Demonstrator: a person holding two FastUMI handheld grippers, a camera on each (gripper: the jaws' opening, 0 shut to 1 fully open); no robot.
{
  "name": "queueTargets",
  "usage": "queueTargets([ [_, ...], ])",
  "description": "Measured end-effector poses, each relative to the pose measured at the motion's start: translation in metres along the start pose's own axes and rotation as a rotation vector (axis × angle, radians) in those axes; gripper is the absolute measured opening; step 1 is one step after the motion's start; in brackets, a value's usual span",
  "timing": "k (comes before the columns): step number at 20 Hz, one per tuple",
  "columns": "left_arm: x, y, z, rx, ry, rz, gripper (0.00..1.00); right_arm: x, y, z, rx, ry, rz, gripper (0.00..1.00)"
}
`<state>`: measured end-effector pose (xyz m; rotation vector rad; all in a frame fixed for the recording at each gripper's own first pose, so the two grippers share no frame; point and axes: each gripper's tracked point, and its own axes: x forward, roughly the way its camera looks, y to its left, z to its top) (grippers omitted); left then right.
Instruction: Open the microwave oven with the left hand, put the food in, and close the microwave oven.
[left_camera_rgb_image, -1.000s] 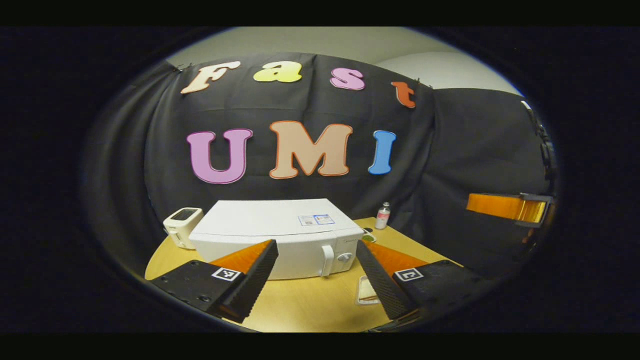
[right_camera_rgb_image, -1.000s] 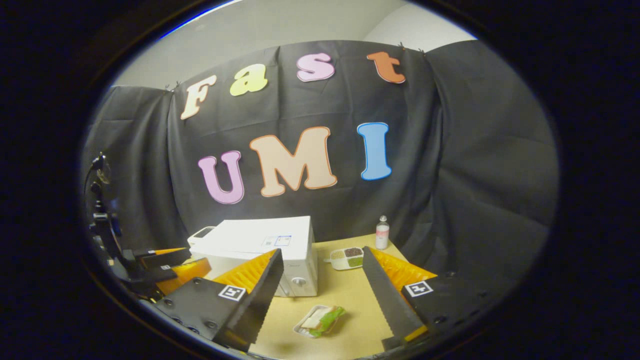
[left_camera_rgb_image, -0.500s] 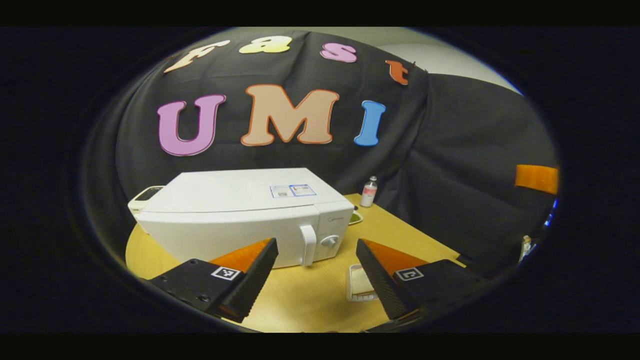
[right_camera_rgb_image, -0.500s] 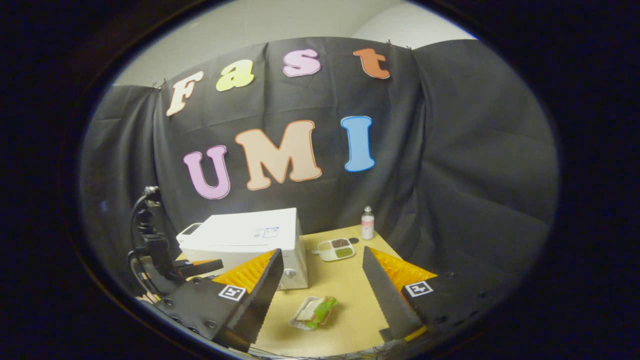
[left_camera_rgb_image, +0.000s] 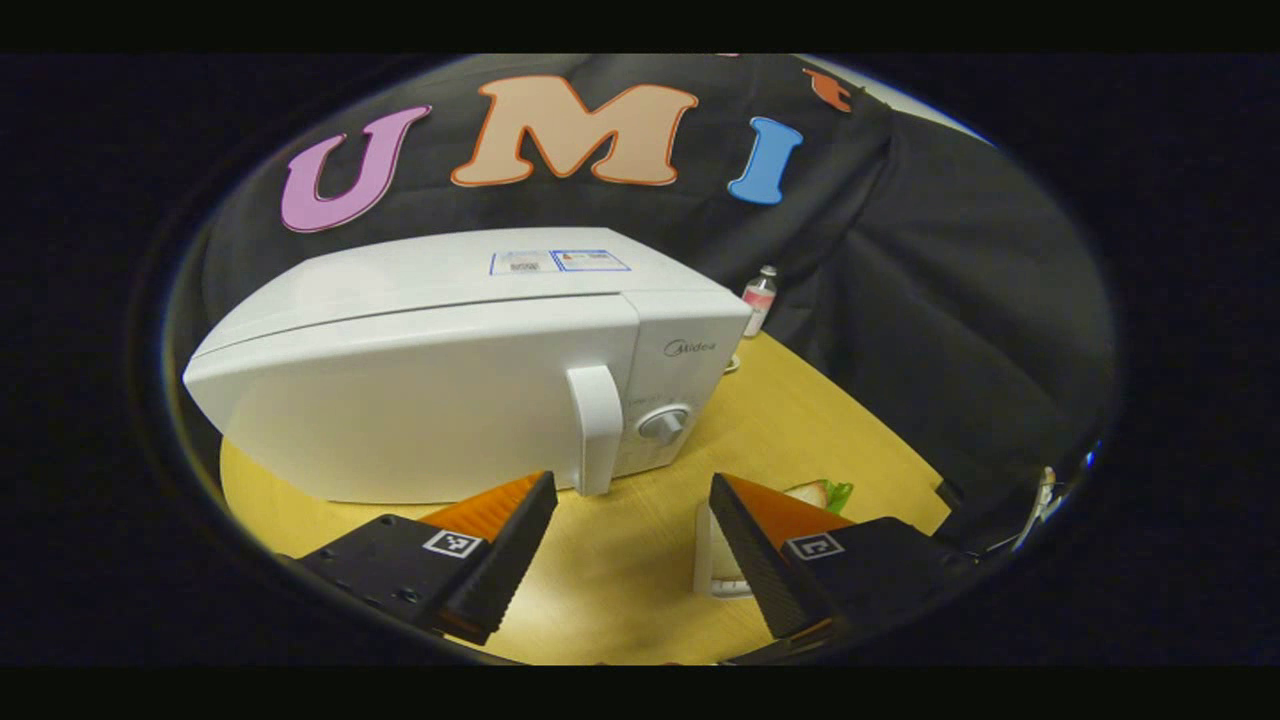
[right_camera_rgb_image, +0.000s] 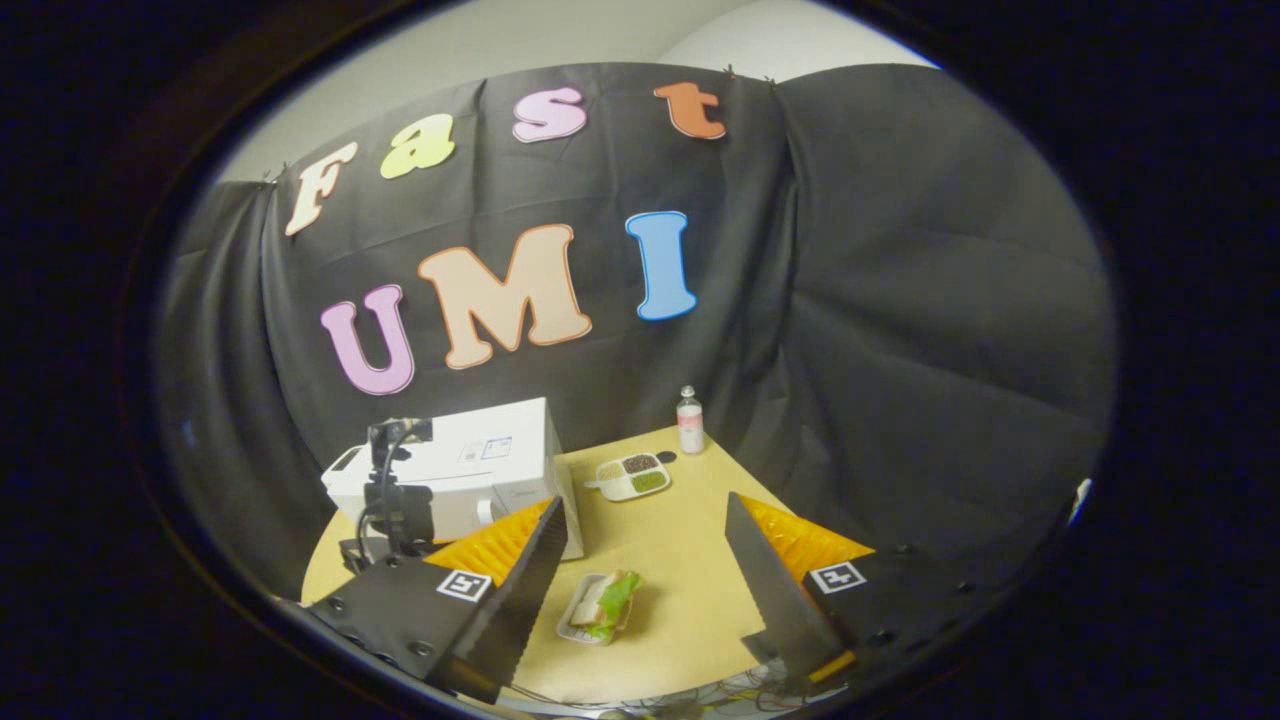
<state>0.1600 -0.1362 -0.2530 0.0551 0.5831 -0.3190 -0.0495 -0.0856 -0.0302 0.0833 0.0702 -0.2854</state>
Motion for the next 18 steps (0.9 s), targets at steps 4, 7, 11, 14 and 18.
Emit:
queueTargets([
  [4, 0.020, 0.009, -0.015, -0.045, 0.083, 0.020, 0.93, 0.003, -0.005, -0.005, -0.004, 0.016, -0.012, 0.99],
  [7, 0.032, 0.011, -0.019, -0.042, 0.110, 0.037, 0.89, 0.006, -0.005, -0.010, -0.014, 0.033, -0.011, 0.99],
  [11, 0.041, 0.016, -0.019, -0.023, 0.133, 0.080, 0.82, 0.011, -0.003, -0.014, -0.023, 0.047, -0.002, 0.99],
  [14, 0.047, 0.023, -0.013, -0.017, 0.137, 0.130, 0.75, 0.016, -0.003, -0.020, -0.029, 0.061, 0.006, 0.99],
  [18, 0.053, 0.031, -0.005, -0.052, 0.132, 0.166, 0.59, 0.022, -0.004, -0.029, -0.039, 0.088, 0.020, 0.99],
])
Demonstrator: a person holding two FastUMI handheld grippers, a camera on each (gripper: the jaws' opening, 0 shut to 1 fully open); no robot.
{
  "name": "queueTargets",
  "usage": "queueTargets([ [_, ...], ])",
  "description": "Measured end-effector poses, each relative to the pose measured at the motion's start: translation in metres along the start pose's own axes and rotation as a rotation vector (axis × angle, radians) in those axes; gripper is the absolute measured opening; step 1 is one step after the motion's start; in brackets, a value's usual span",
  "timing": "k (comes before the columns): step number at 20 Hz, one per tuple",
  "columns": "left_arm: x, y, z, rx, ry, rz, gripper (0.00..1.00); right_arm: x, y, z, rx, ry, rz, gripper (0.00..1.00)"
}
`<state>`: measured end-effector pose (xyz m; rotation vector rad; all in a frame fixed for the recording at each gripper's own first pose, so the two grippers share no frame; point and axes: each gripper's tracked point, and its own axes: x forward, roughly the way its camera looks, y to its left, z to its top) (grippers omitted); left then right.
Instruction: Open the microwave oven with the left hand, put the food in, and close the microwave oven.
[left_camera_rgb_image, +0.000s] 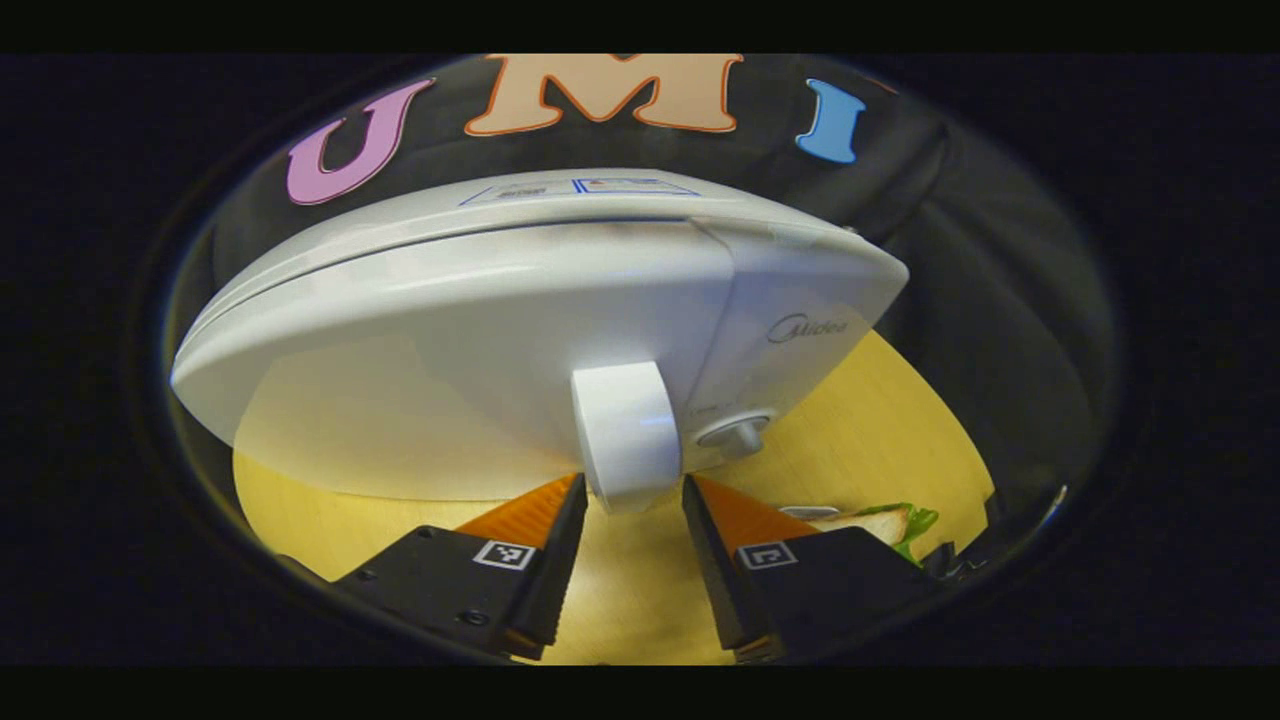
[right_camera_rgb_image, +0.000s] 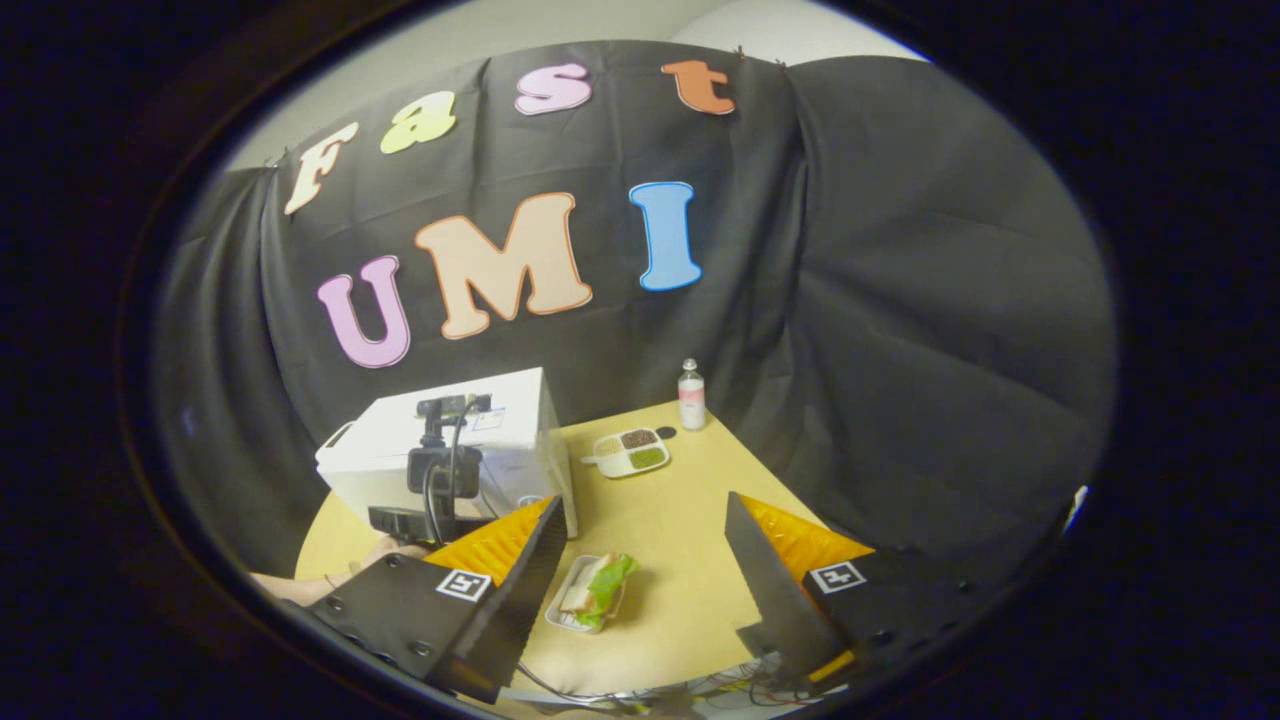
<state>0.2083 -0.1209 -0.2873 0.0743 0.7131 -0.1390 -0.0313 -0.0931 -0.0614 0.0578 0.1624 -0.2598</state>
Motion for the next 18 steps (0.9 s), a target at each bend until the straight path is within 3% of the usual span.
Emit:
queueTargets([
  [4, 0.007, 0.002, -0.007, -0.037, 0.053, 0.031, 0.32, 0.008, -0.002, -0.006, -0.002, 0.022, 0.008, 0.99],
  [8, 0.007, 0.002, -0.005, -0.002, 0.051, 0.028, 0.23, 0.012, -0.005, -0.007, -0.021, 0.022, 0.009, 0.99],
  [10, 0.007, 0.002, -0.004, 0.002, 0.027, -0.001, 0.27, 0.013, -0.004, -0.008, -0.019, 0.027, 0.018, 0.99],
  [15, 0.005, 0.002, -0.007, 0.074, 0.000, -0.037, 0.10, 0.014, 0.003, -0.018, 0.000, 0.048, 0.057, 0.99],
  [16, 0.004, 0.002, -0.007, 0.070, 0.000, -0.040, 0.11, 0.012, 0.004, -0.019, 0.000, 0.051, 0.061, 0.92],
  [17, 0.004, 0.002, -0.007, 0.062, -0.004, -0.039, 0.08, 0.011, 0.004, -0.020, -0.003, 0.053, 0.063, 0.92],
  [18, 0.004, 0.002, -0.007, 0.047, -0.010, -0.037, 0.08, 0.009, 0.005, -0.021, -0.006, 0.053, 0.065, 0.99],
])
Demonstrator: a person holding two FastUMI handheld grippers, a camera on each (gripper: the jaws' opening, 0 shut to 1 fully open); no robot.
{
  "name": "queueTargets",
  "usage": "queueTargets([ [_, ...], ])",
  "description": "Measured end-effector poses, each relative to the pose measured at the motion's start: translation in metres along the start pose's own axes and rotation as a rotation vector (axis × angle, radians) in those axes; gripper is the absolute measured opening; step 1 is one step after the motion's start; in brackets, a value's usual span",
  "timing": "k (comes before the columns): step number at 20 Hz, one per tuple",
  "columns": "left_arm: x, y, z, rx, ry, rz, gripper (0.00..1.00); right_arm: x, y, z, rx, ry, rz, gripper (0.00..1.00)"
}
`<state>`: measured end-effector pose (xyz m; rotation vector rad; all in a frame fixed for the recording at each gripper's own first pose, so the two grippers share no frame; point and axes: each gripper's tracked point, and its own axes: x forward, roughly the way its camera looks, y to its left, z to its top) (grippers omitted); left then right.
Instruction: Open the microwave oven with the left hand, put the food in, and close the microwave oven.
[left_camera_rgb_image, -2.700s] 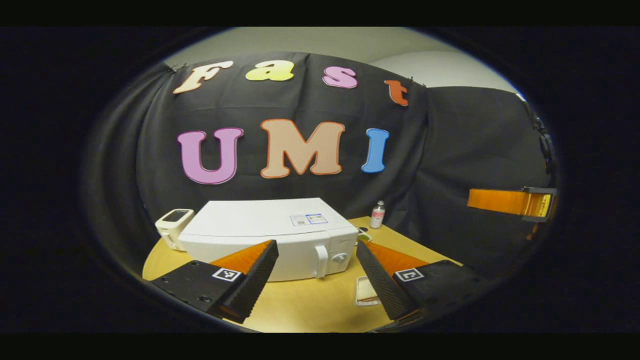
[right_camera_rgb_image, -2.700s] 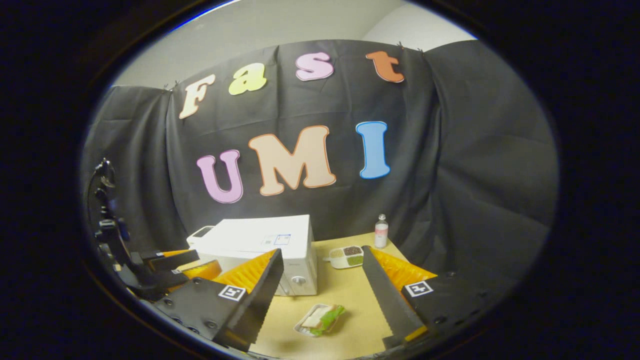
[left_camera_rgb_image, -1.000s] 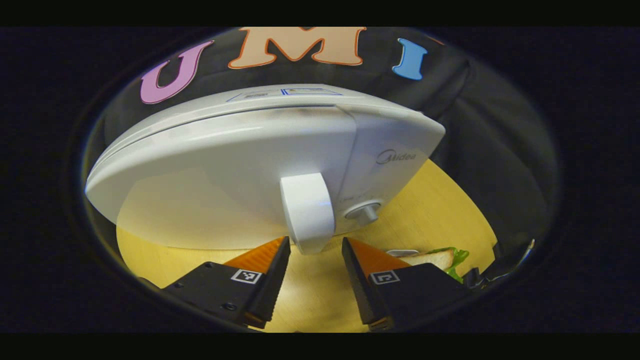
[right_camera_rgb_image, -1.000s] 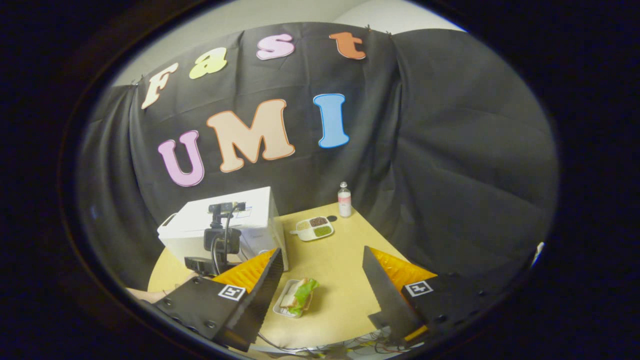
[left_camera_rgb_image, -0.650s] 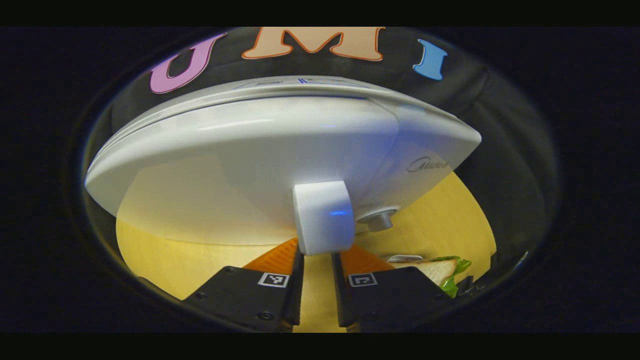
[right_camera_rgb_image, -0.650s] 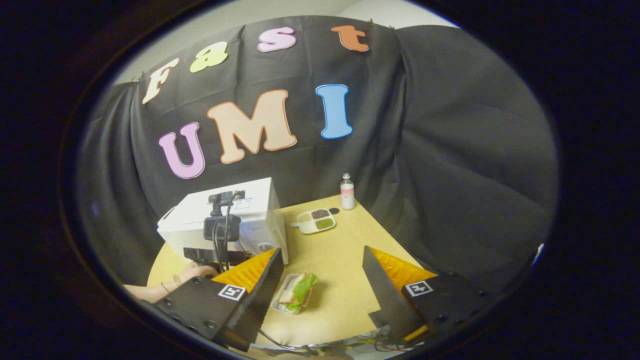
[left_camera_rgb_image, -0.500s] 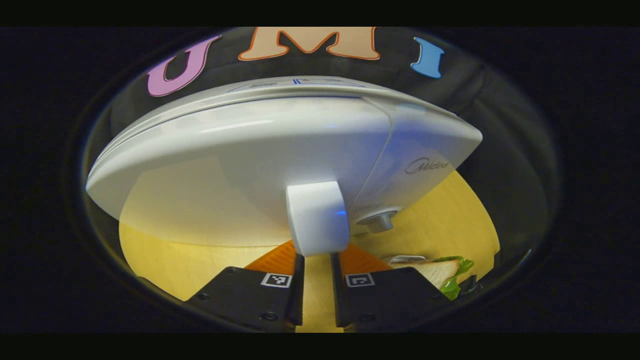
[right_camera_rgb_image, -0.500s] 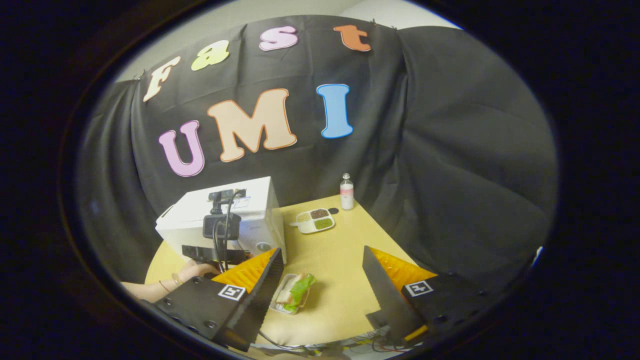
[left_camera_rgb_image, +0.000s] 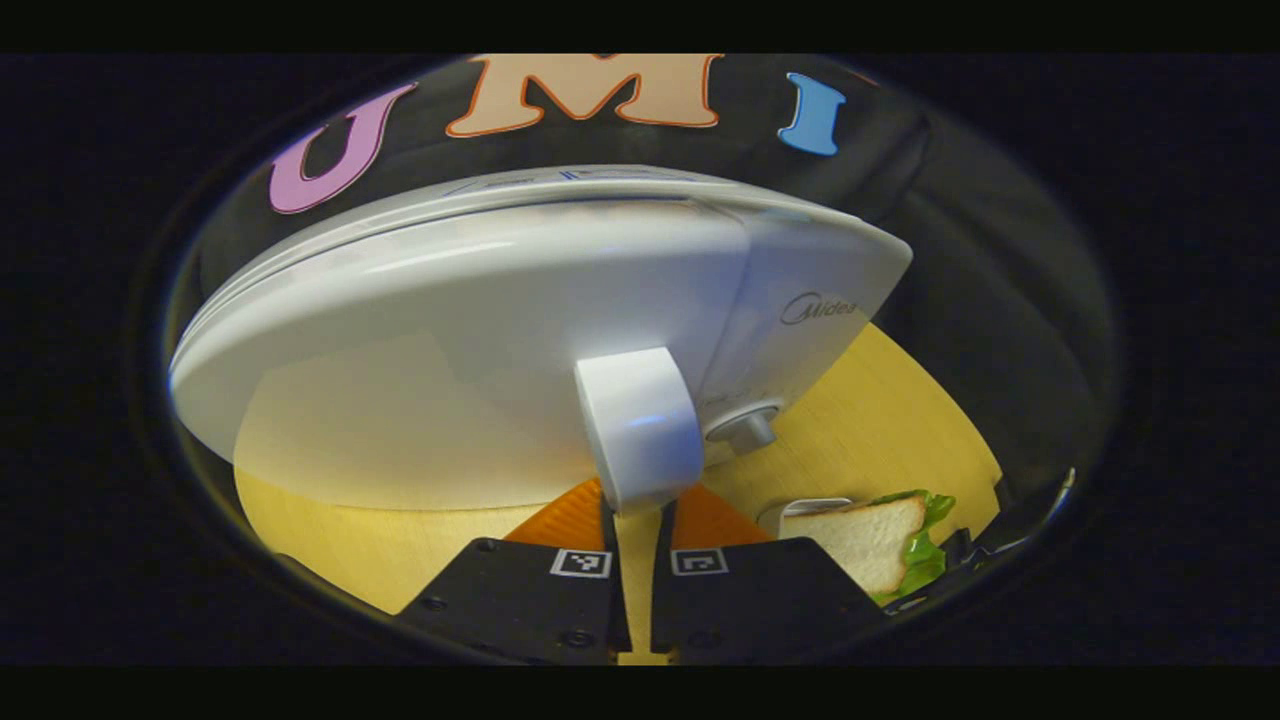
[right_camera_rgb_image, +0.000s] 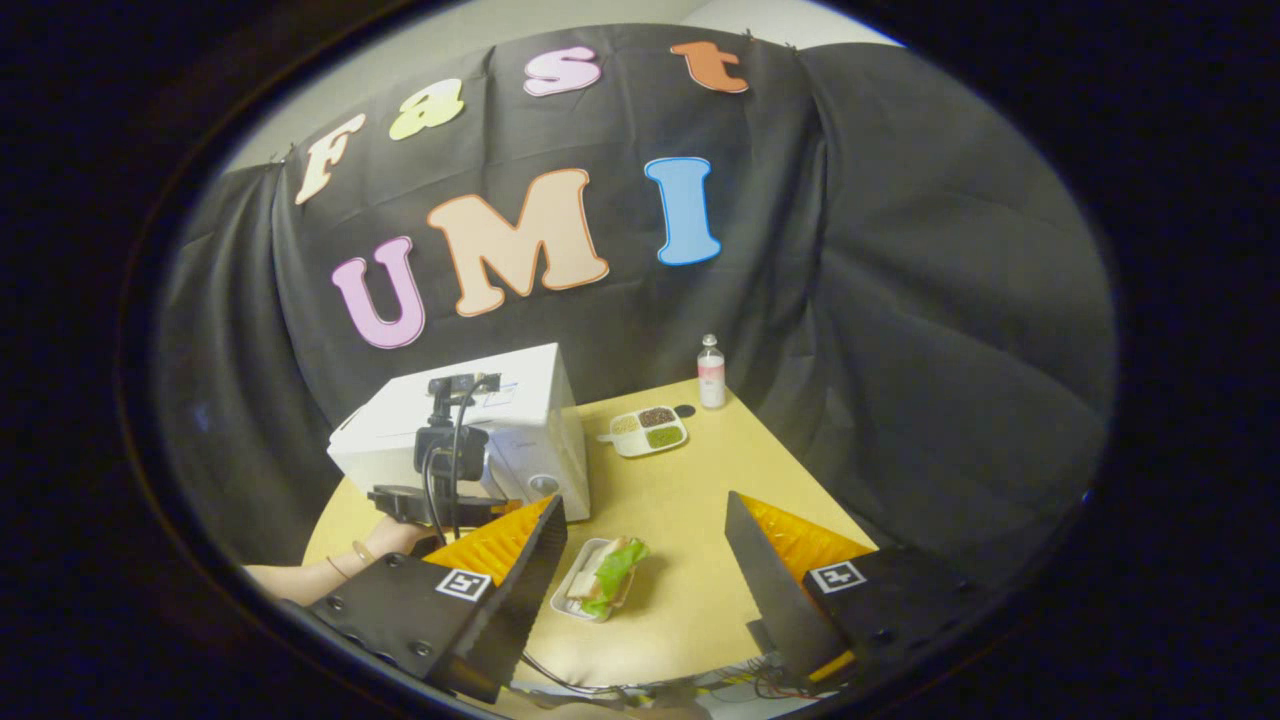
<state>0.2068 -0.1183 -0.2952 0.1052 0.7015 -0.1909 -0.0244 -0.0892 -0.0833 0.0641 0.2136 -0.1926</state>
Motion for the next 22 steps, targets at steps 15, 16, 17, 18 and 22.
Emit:
queueTargets([
  [15, -0.047, -0.007, -0.048, -0.025, -0.112, -0.020, 0.04, 0.001, 0.007, -0.019, -0.001, 0.050, 0.029, 0.99],
  [16, -0.056, -0.006, -0.056, -0.004, -0.117, -0.024, 0.05, 0.004, 0.009, -0.021, 0.003, 0.054, 0.042, 0.99],
  [17, -0.063, -0.005, -0.065, 0.017, -0.106, -0.027, 0.07, 0.006, 0.010, -0.021, 0.001, 0.056, 0.051, 0.92],
  [18, -0.072, -0.004, -0.073, 0.029, -0.100, -0.031, 0.07, 0.008, 0.011, -0.022, -0.005, 0.058, 0.058, 0.92],
  [22, -0.093, 0.003, -0.097, 0.035, -0.079, -0.021, 0.10, 0.013, 0.012, -0.026, -0.022, 0.072, 0.076, 0.92],
])
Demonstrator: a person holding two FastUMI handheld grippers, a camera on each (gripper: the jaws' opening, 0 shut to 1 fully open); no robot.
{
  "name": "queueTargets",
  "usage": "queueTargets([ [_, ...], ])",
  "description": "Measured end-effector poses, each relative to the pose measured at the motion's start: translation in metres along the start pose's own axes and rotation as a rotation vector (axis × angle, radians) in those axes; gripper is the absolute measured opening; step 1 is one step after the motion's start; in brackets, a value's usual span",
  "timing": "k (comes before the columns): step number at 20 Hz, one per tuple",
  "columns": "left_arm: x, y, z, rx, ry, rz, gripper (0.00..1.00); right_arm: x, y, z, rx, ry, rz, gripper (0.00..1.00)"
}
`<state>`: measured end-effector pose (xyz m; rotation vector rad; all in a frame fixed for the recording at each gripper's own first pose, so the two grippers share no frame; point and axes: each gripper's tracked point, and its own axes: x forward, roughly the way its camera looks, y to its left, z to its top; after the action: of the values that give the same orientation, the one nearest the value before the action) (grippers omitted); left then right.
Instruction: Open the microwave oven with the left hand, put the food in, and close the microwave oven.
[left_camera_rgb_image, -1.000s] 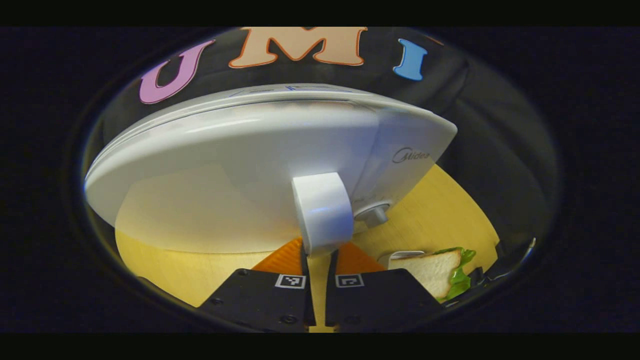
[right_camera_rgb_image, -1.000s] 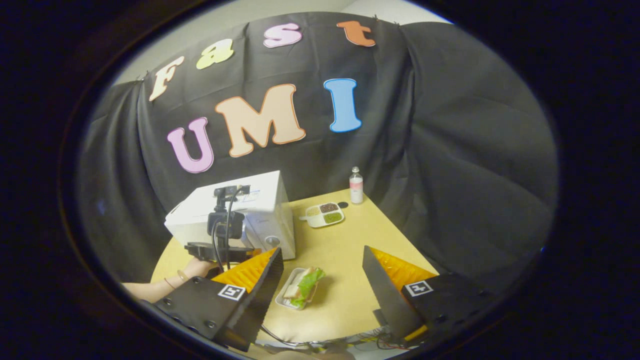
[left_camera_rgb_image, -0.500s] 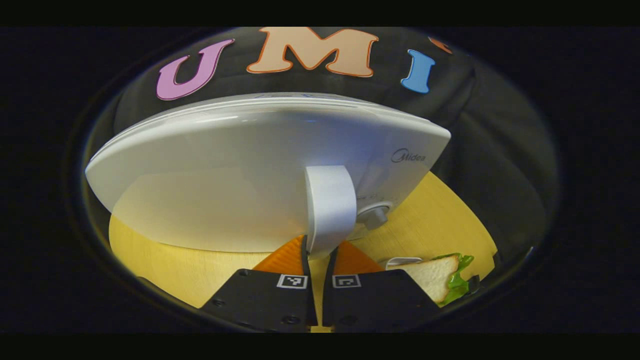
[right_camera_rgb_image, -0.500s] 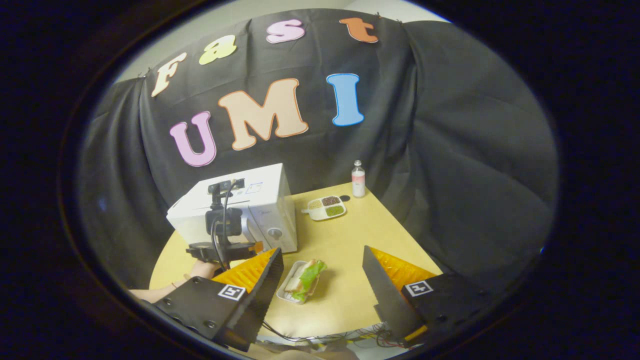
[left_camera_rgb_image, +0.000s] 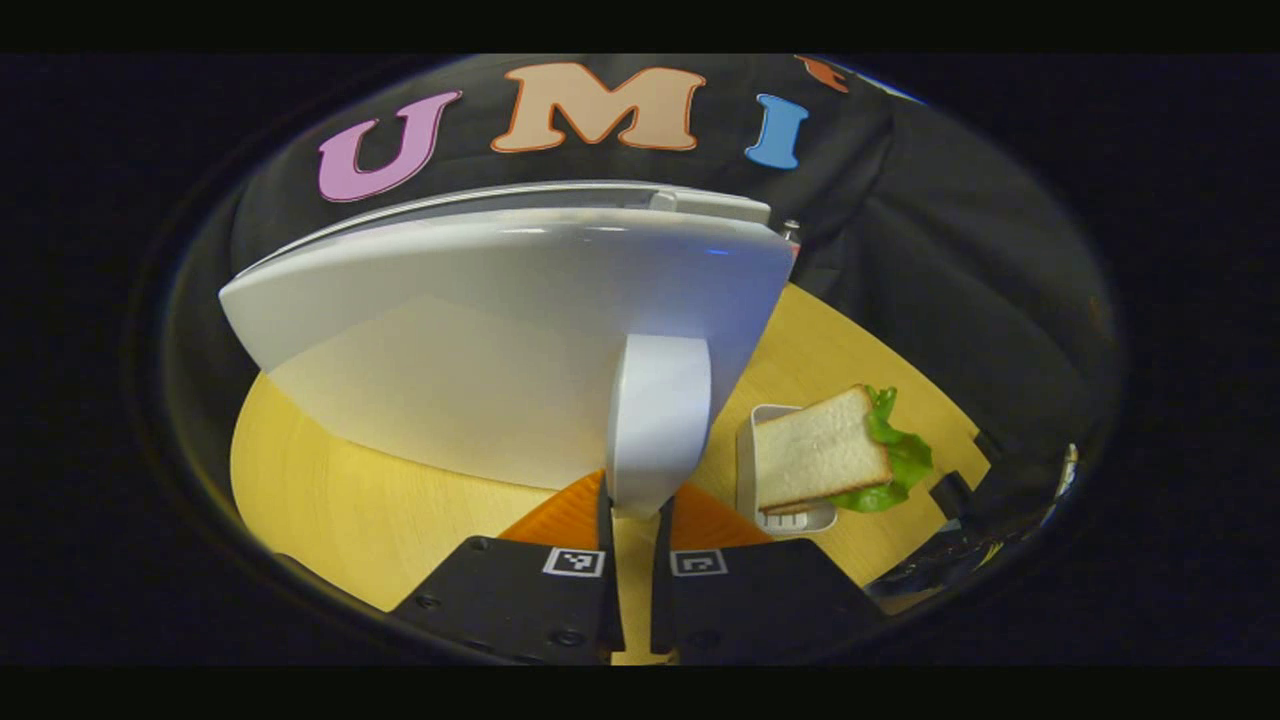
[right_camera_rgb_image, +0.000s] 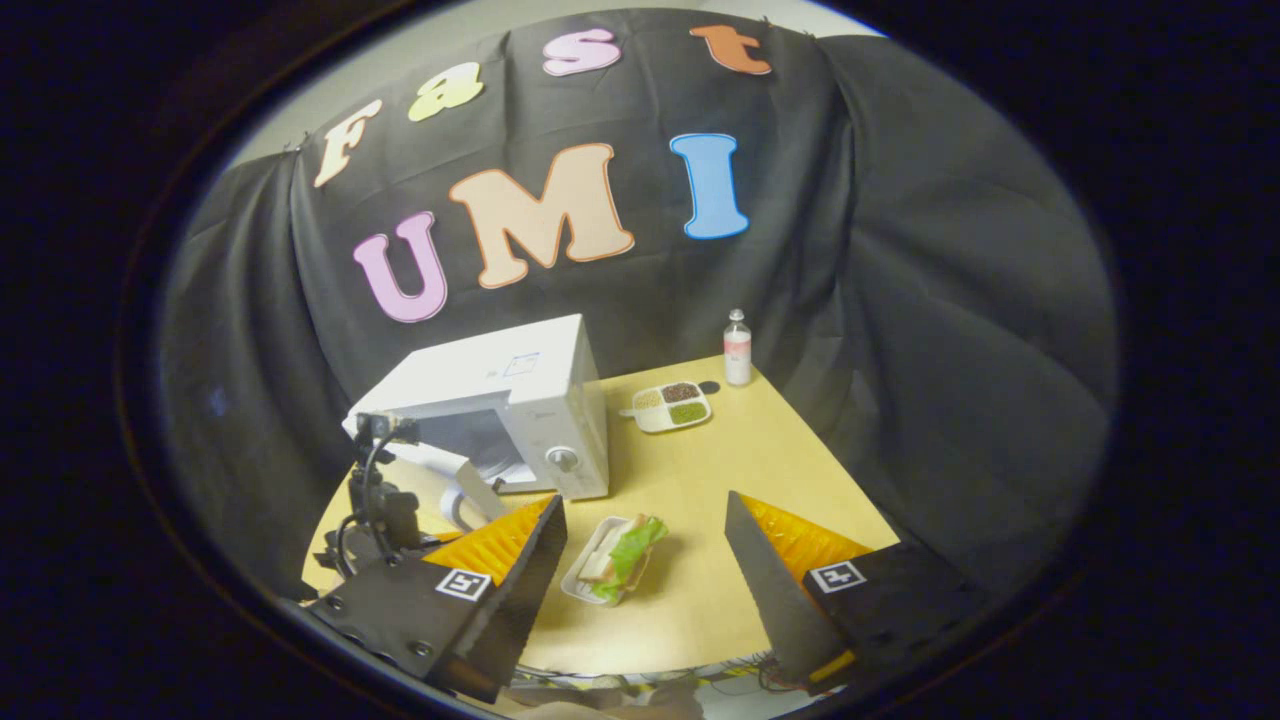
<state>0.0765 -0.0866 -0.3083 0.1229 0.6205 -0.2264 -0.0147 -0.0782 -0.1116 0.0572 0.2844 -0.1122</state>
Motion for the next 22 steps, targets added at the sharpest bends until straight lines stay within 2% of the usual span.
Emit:
queueTargets([
  [2, -0.013, 0.004, -0.011, 0.016, 0.011, 0.018, 0.14, 0.001, 0.001, -0.004, -0.002, 0.007, 0.007, 0.92],
  [3, -0.019, 0.007, -0.018, 0.010, 0.018, 0.026, 0.17, 0.001, 0.001, -0.006, -0.004, 0.011, 0.010, 0.99],
  [4, -0.024, 0.011, -0.023, -0.012, 0.028, 0.031, 0.22, 0.003, 0.002, -0.010, -0.008, 0.017, 0.015, 0.92],
  [6, -0.033, 0.020, -0.033, -0.081, 0.054, 0.044, 0.24, 0.005, 0.003, -0.017, -0.015, 0.039, 0.021, 0.89],
  [7, -0.040, 0.023, -0.039, -0.117, 0.066, 0.043, 0.29, 0.006, 0.003, -0.020, -0.019, 0.049, 0.022, 0.98],
  [8, -0.047, 0.028, -0.044, -0.142, 0.075, 0.049, 0.36, 0.007, 0.004, -0.023, -0.022, 0.060, 0.024, 0.98],
  [9, -0.052, 0.035, -0.051, -0.158, 0.084, 0.059, 0.43, 0.005, 0.005, -0.028, -0.021, 0.071, 0.028, 0.89],
  [10, -0.057, 0.040, -0.054, -0.163, 0.087, 0.067, 0.51, 0.006, 0.006, -0.032, -0.017, 0.082, 0.032, 0.89],
  [11, -0.063, 0.048, -0.058, -0.167, 0.092, 0.086, 0.65, 0.007, 0.007, -0.034, -0.012, 0.094, 0.039, 0.89],
  [12, -0.070, 0.055, -0.061, -0.169, 0.090, 0.102, 0.71, 0.009, 0.008, -0.037, -0.007, 0.104, 0.045, 0.98],
  [13, -0.078, 0.062, -0.063, -0.177, 0.085, 0.114, 0.85, 0.011, 0.009, -0.039, -0.004, 0.114, 0.051, 0.89],
  [15, -0.094, 0.069, -0.069, -0.210, 0.086, 0.131, 0.93, 0.015, 0.010, -0.043, -0.005, 0.134, 0.064, 0.89],
  [22, -0.155, 0.110, -0.101, -0.298, 0.093, 0.254, 0.93, 0.042, 0.014, -0.067, 0.082, 0.281, 0.157, 0.89],
])
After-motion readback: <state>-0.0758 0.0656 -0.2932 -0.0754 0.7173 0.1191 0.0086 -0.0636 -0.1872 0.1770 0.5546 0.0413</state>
